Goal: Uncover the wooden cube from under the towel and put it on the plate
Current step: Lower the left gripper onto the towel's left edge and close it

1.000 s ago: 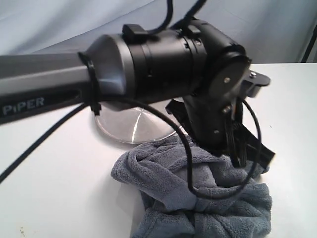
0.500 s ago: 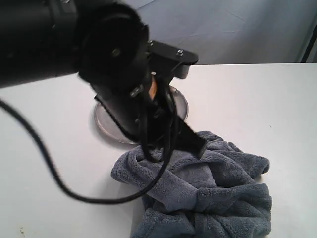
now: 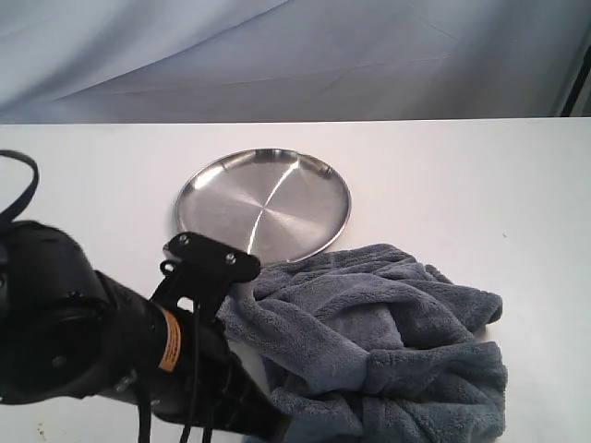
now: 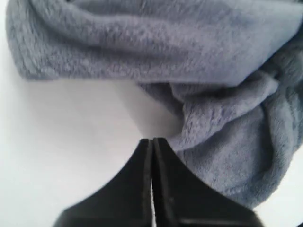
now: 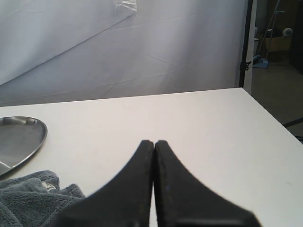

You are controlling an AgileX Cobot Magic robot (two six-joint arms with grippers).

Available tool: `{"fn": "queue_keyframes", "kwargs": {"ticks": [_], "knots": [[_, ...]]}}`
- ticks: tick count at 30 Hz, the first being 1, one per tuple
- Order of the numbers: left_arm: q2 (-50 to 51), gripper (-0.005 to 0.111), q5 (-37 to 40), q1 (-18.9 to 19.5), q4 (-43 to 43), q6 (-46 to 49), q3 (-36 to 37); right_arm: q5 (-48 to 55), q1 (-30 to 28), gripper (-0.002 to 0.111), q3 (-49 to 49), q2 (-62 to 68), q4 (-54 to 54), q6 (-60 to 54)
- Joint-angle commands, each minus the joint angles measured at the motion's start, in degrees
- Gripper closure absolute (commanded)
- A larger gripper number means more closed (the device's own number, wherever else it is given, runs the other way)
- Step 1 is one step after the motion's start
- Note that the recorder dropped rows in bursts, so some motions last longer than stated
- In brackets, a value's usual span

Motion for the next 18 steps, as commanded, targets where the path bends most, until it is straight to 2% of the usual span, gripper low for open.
{"fn": "queue_keyframes", "kwargs": {"ticks": [1, 6, 13, 15, 18], "knots": [[-0.4, 0.103, -3.7, 0.0, -4.4, -0.8, 3.6, 0.7, 0.0, 0.105, 0.1, -0.4, 0.3, 0.2], [-0.4, 0.091, -9.2, 0.0, -3.8, -0.8, 4.2, 0.7, 0.0, 0.105, 0.1, -0.4, 0.3, 0.2], [-0.4, 0.052, -12.4, 0.0, -2.9, 0.5, 4.2, 0.7, 0.0, 0.105, 0.1, -0.4, 0.3, 0.2], [-0.4, 0.046, -12.2, 0.0, -2.9, 0.6, 4.2, 0.7, 0.0, 0.105, 0.1, -0.4, 0.3, 0.2], [-0.4, 0.045, -12.2, 0.0, -2.9, 0.6, 4.2, 0.7, 0.0, 0.105, 0.1, -0.4, 0.3, 0.2]]}}
